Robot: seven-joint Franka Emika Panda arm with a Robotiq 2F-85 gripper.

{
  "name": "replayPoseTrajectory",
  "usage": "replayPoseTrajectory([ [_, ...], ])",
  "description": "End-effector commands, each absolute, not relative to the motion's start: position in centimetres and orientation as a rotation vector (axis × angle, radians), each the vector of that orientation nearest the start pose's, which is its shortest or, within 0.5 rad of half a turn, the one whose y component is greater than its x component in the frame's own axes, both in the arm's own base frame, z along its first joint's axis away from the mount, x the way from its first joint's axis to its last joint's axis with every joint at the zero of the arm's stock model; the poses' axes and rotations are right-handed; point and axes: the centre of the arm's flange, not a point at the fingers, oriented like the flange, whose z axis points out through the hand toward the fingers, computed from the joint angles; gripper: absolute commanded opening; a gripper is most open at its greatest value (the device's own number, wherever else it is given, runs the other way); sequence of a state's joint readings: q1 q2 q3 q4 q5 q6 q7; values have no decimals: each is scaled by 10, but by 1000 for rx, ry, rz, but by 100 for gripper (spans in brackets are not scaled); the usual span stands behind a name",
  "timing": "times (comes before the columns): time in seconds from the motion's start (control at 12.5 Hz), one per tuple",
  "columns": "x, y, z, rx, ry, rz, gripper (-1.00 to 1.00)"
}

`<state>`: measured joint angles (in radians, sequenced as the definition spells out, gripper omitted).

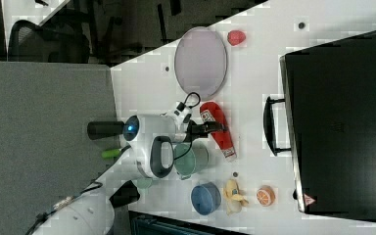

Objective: Pick Ketchup from the table and place it in strainer.

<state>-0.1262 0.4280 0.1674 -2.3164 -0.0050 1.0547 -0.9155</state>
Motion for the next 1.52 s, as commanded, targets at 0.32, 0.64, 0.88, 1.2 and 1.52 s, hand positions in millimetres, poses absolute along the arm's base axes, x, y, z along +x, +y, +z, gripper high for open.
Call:
replayPoseTrajectory([
  [0.32, 513, 26, 154, -3058, -319, 58, 100],
  [0.64, 514, 28, 152, -3058, -318, 49, 69],
  [0.88, 520, 30, 164, -3062, -327, 12, 23],
  [1.2, 528, 34, 222, -3085, -284, -14, 23],
  [1.52, 528, 57, 325, -3114, -313, -19, 23],
])
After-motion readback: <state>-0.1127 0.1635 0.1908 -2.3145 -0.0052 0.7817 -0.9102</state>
